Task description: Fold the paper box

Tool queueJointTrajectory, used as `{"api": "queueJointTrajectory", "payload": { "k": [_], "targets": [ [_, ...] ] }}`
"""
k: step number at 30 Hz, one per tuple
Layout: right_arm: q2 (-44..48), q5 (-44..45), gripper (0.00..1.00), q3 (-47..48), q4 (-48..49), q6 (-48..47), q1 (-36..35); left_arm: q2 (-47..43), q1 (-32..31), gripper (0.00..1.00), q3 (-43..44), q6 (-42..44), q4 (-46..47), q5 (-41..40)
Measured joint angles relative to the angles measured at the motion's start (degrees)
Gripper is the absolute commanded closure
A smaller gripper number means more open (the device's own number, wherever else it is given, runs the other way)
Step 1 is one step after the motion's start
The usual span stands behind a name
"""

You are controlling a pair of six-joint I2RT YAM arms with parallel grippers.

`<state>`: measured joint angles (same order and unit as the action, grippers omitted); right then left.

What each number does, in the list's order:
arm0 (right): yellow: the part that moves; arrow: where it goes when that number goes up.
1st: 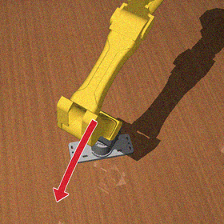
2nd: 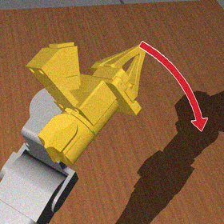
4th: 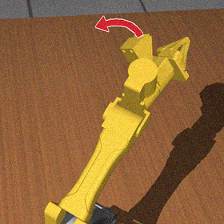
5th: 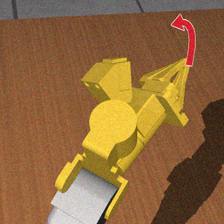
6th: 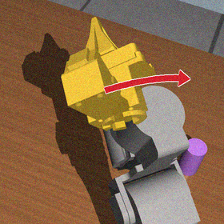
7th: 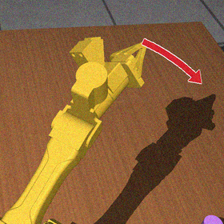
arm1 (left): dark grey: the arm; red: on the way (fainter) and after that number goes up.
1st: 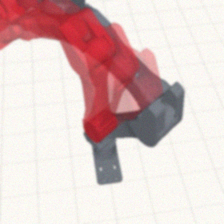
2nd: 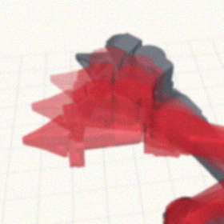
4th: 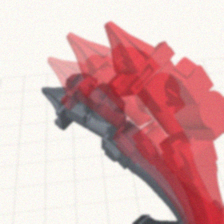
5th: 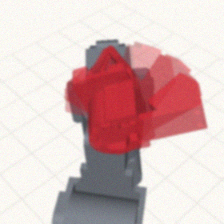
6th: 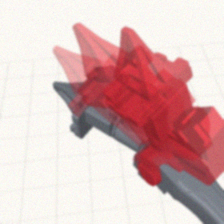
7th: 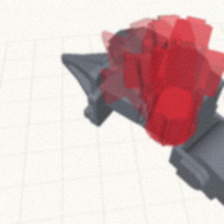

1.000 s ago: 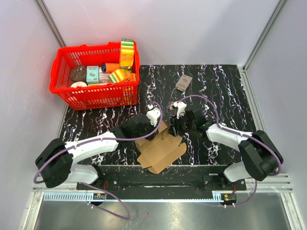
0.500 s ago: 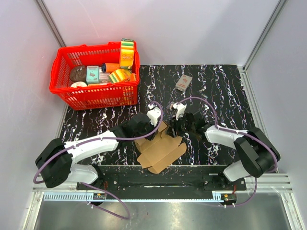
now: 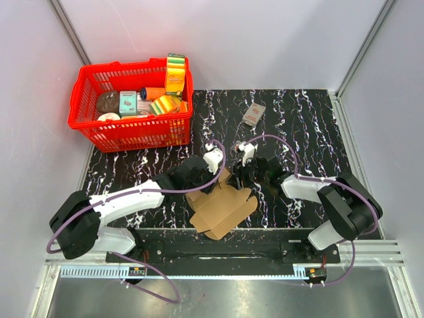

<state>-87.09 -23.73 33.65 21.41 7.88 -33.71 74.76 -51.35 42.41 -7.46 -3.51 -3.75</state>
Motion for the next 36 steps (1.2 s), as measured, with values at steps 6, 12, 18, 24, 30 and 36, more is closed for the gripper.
{"api": "queueJointTrajectory", "payload": {
  "k": [6,12,18,24,30,36],
  "targets": [
    [-1.4,-0.2,0.46,0.0,1.9,0.0,0.0,0.0,0.0,0.61,0.0,0.1,0.0,0.0],
    [-2.6,-1.3,0.46,0.0,4.2,0.1,0.0,0.2,0.0,0.61,0.7,0.1,-0.6,0.0],
    [-2.9,-1.5,0.48,-0.7,8.1,0.6,0.0,0.5,0.0,0.61,1.1,0.1,-0.9,0.0],
    [-4.3,-1.5,0.53,-2.1,13.0,1.2,0.0,0.9,0.0,0.61,1.3,0.1,-0.9,0.0],
    [-6.1,-1.5,0.56,-3.1,17.4,1.6,0.0,0.9,0.0,0.61,1.3,0.1,-0.9,0.0],
    [-7.8,-1.4,0.59,-4.4,22.6,2.1,0.0,1.0,0.0,0.61,1.3,0.1,-0.9,0.0]
  ]
}}
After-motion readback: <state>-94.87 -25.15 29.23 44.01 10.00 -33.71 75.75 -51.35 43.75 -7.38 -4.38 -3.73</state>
